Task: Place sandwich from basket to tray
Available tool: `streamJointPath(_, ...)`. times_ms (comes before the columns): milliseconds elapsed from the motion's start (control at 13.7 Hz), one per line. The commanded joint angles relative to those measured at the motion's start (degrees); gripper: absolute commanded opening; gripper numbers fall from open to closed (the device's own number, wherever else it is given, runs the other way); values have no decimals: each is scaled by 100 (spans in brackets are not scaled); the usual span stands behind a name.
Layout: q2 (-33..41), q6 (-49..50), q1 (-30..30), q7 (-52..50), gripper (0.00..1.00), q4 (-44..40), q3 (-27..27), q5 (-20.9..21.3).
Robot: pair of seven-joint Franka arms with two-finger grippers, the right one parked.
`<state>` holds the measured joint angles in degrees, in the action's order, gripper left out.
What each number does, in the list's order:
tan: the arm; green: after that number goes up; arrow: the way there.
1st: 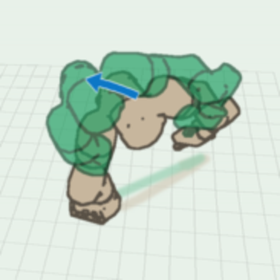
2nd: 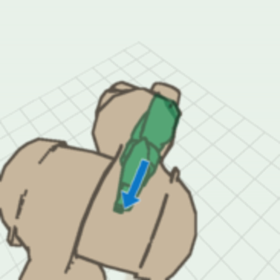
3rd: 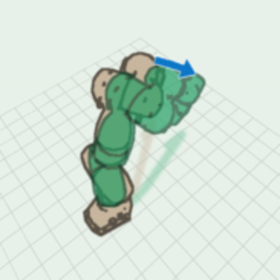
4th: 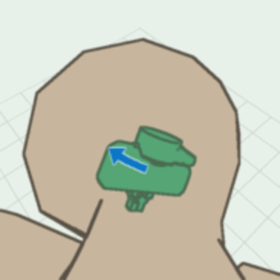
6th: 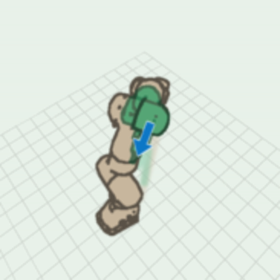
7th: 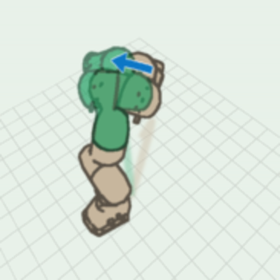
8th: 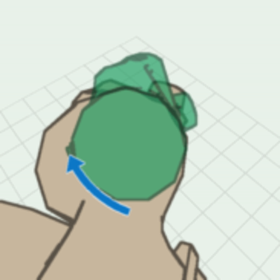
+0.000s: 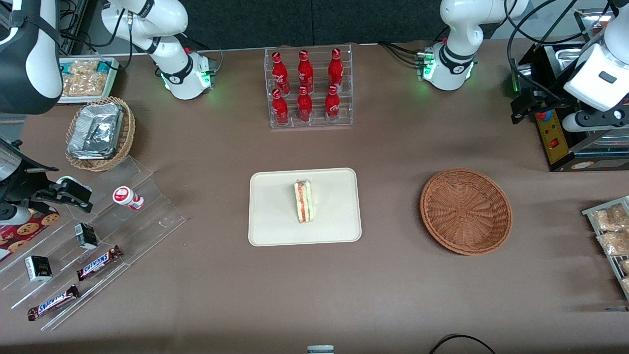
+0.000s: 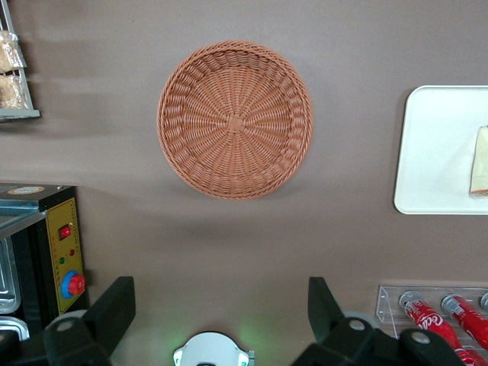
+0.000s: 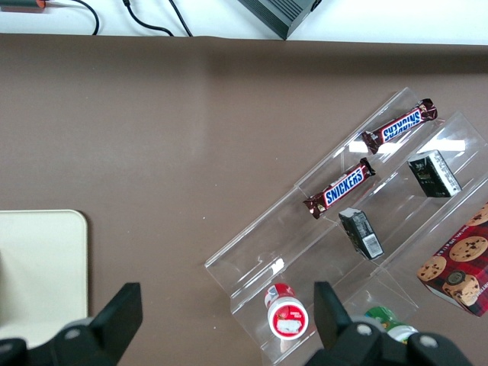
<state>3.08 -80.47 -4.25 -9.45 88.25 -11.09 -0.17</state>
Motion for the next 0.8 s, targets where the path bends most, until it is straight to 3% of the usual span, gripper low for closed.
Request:
streamJointPath(0,-88,119,65,-13,100,-168,37,43)
streamJointPath(729,-97,84,56,-13,100,-98,37,8)
